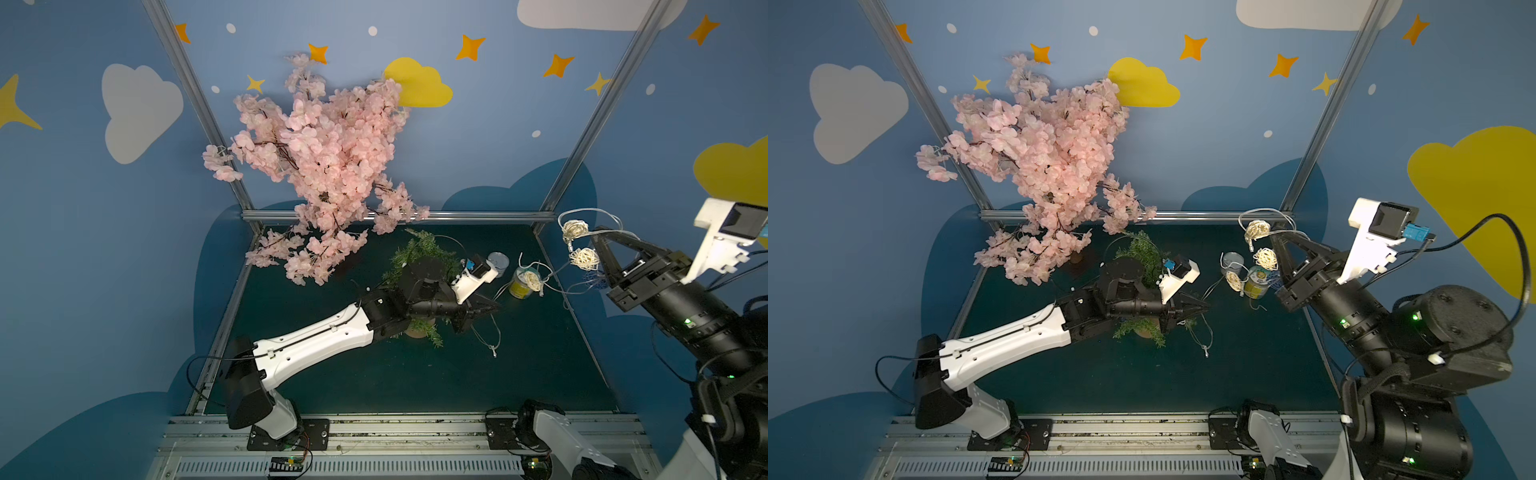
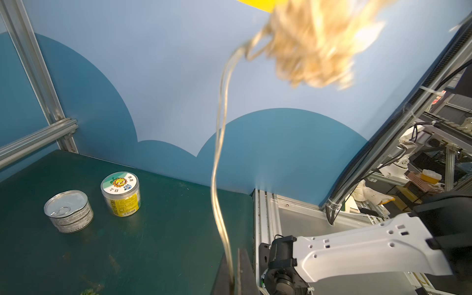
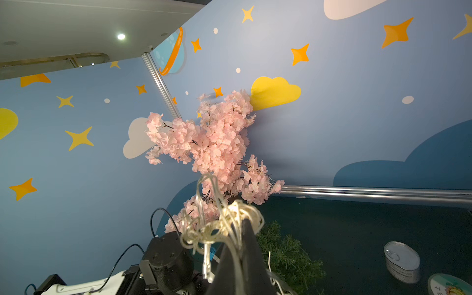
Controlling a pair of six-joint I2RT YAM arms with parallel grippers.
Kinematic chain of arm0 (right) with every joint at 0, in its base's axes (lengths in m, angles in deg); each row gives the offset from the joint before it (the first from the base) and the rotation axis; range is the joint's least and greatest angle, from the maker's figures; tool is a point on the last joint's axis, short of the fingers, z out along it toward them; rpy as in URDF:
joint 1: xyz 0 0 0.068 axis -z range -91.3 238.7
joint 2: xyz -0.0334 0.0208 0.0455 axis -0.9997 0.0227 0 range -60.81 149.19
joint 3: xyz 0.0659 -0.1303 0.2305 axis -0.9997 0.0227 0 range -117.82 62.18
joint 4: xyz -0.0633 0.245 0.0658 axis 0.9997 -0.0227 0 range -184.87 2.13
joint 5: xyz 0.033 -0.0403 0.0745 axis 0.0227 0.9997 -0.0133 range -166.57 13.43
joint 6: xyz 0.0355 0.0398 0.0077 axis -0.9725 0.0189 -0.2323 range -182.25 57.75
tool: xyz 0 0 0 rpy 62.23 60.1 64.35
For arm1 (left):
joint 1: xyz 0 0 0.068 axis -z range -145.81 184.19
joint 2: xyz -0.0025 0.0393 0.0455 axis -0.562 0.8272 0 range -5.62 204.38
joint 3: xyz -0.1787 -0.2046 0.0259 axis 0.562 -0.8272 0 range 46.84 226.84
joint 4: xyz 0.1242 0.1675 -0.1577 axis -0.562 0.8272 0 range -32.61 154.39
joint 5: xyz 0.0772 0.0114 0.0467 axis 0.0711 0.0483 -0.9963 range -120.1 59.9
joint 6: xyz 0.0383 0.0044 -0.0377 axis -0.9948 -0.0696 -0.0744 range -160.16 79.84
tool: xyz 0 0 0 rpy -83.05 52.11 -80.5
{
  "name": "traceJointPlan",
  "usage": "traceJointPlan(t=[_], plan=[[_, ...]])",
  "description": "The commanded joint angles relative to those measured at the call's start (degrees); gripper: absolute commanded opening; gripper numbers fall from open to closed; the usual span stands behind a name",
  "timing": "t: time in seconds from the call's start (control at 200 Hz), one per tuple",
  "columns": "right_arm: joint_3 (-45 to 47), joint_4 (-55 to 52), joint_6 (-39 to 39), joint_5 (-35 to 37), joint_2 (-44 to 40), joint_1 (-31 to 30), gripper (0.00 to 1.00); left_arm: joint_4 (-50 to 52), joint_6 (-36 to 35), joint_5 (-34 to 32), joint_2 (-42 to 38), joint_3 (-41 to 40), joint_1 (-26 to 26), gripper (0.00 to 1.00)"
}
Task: Remove string lights from the small christmas tree
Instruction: Remove the light string from the Christmas tree.
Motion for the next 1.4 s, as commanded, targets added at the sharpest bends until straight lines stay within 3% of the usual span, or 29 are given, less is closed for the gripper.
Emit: traceJointPlan(t=[0.0, 0.22, 0.531, 0.681, 0.861, 1.212, 1.302, 1.392], plan=[[2.2, 1.0, -1.9, -3.1, -1.0, 0.1, 0.00, 2.8, -1.6, -2.1, -3.5, -0.7, 0.0, 0.04], [5.9, 2.6, -4.7, -7.3, -3.8, 0.3, 0.00, 10.9, -4.2, -6.4, -10.8, -2.3, 1.1, 0.04], [19.6, 10.4, -11.1, -13.0, -10.6, 0.6, 0.00, 24.2, -10.2, -25.6, -20.2, -1.1, 8.0, 0.04], [23.1, 12.9, -12.8, -15.0, -12.1, 0.9, 0.00, 26.9, -10.6, -31.1, -24.1, -0.9, 10.5, 0.04], [25.7, 14.1, -13.2, -16.5, -12.3, 0.9, 0.00, 28.0, -11.6, -32.5, -25.1, 1.9, 12.3, 0.04], [33.7, 12.3, -7.7, -15.5, -10.5, -0.2, 0.00, 27.3, -12.4, -26.9, -21.0, 9.9, 14.9, 0.04], [36.3, 12.2, -6.3, -13.3, -10.1, -3.2, 0.00, 27.0, -12.4, -26.5, -21.0, 10.6, 15.1, 0.04], [38.1, 10.9, -3.8, -8.3, -8.9, -10.0, 0.00, 27.0, -12.4, -27.1, -21.9, 10.4, 15.1, 0.04]])
